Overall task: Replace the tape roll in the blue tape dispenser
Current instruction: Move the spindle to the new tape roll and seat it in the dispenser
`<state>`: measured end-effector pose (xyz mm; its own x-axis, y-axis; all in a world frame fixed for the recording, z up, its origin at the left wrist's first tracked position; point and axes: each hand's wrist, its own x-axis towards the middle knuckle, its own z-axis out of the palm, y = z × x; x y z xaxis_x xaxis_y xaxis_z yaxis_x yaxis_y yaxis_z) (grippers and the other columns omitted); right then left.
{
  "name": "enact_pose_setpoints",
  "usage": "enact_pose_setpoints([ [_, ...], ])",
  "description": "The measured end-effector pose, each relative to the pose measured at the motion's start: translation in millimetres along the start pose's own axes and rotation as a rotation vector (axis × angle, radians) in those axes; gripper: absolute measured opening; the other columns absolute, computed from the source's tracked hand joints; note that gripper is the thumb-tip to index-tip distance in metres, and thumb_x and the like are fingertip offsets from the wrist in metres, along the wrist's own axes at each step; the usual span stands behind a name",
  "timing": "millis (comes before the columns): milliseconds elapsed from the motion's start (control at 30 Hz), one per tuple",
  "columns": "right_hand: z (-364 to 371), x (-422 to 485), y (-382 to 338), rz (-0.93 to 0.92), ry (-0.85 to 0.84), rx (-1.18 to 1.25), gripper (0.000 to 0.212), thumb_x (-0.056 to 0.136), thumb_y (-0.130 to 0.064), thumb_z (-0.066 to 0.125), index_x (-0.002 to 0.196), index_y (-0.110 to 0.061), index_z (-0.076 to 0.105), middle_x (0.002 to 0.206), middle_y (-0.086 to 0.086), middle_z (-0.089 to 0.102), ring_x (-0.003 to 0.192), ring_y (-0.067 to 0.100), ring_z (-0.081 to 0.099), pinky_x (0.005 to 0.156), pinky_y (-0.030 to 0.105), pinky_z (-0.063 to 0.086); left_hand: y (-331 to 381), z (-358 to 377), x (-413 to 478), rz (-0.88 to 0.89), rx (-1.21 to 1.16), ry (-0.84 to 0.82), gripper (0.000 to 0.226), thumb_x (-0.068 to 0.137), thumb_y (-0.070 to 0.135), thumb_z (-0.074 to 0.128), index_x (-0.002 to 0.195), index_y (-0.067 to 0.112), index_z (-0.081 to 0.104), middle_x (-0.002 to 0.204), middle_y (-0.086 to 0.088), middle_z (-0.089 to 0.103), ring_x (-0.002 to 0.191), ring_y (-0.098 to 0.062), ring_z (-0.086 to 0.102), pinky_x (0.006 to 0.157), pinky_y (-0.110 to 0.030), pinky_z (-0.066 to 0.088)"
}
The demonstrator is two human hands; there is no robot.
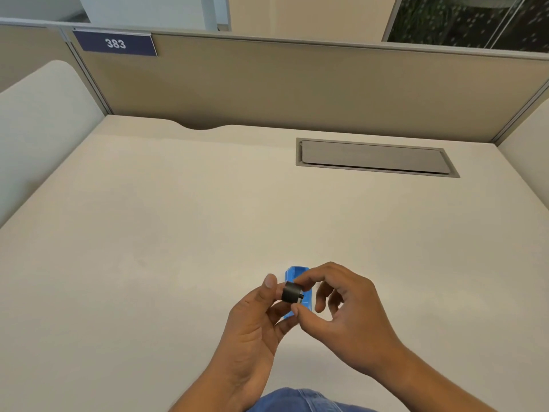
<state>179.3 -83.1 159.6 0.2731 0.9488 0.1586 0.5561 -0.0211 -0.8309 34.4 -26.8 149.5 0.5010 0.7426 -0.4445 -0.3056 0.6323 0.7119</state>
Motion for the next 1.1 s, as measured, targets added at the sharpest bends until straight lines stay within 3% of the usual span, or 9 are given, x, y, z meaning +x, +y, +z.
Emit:
enact_pose_setpoints([
  [300,-5.4,2.4,5.2,0.018,-0.036,0.003,0.024,0.071,-0.030,0.075,0.092,-0.033,0.065,0.095,-0.013,0.067,0.071,0.017,0.061,0.058,0.013,0.044,18.2,-12.1,3.2,0.130,0.493,-0.137,0.031,0.074,0.041,0.081,0.101,0.029,0.073,0.102,-0.001,0.077,0.096,-0.020,0.071,0.076,-0.027,0.057],
  [500,-4.4,3.8,11.4,0.018,-0.111,0.001,0.028,0.072,-0.026,0.075,0.095,-0.036,0.065,0.097,-0.010,0.066,0.073,0.019,0.061,0.056,0.014,0.042,13.9,-18.9,7.9,0.138,0.526,-0.124,0.025,0.081,0.011,0.074,0.100,0.027,0.075,0.097,-0.002,0.078,0.090,-0.017,0.073,0.076,-0.021,0.055],
  [567,-8.1,7.1,14.3,0.013,-0.180,0.009,0.032,0.071,-0.027,0.073,0.100,-0.036,0.064,0.102,-0.012,0.065,0.082,0.017,0.063,0.061,0.016,0.045,13.1,-20.1,9.9,0.136,0.535,-0.115,0.028,0.082,0.004,0.072,0.099,0.026,0.075,0.097,-0.002,0.078,0.090,-0.018,0.073,0.075,-0.019,0.054],
  [667,-18.4,18.0,28.5,0.034,-0.229,-0.044,0.040,0.070,-0.027,0.068,0.107,-0.039,0.059,0.108,-0.017,0.063,0.098,0.012,0.061,0.073,0.015,0.046,12.7,-21.3,13.8,0.132,0.524,-0.053,0.027,0.079,0.005,0.075,0.094,0.028,0.075,0.095,-0.001,0.079,0.091,-0.018,0.073,0.077,-0.022,0.053],
  [800,-28.5,34.4,68.2,0.208,-0.186,-0.284,0.041,0.076,-0.022,0.069,0.111,-0.039,0.058,0.110,-0.022,0.059,0.096,-0.001,0.057,0.075,0.012,0.042,9.8,-22.5,18.0,0.111,0.518,-0.014,0.025,0.074,0.010,0.078,0.090,0.028,0.073,0.094,-0.001,0.078,0.090,-0.020,0.073,0.081,-0.032,0.050],
  [933,-26.2,39.9,96.2,0.306,-0.267,-0.469,0.051,0.078,-0.029,0.071,0.125,-0.036,0.053,0.119,-0.016,0.056,0.099,0.003,0.054,0.084,0.022,0.047,6.1,-22.5,21.2,0.091,0.533,-0.012,0.026,0.075,0.009,0.079,0.089,0.030,0.073,0.093,0.000,0.079,0.089,-0.019,0.074,0.078,-0.029,0.050],
  [1100,-14.0,44.3,114.3,0.281,-0.329,-0.622,0.058,0.078,-0.029,0.066,0.133,-0.036,0.049,0.128,-0.012,0.054,0.115,0.013,0.051,0.091,0.028,0.046,3.0,-23.9,27.0,0.076,0.540,0.016,0.028,0.075,0.007,0.079,0.089,0.031,0.074,0.093,0.001,0.079,0.088,-0.019,0.074,0.079,-0.030,0.050],
])
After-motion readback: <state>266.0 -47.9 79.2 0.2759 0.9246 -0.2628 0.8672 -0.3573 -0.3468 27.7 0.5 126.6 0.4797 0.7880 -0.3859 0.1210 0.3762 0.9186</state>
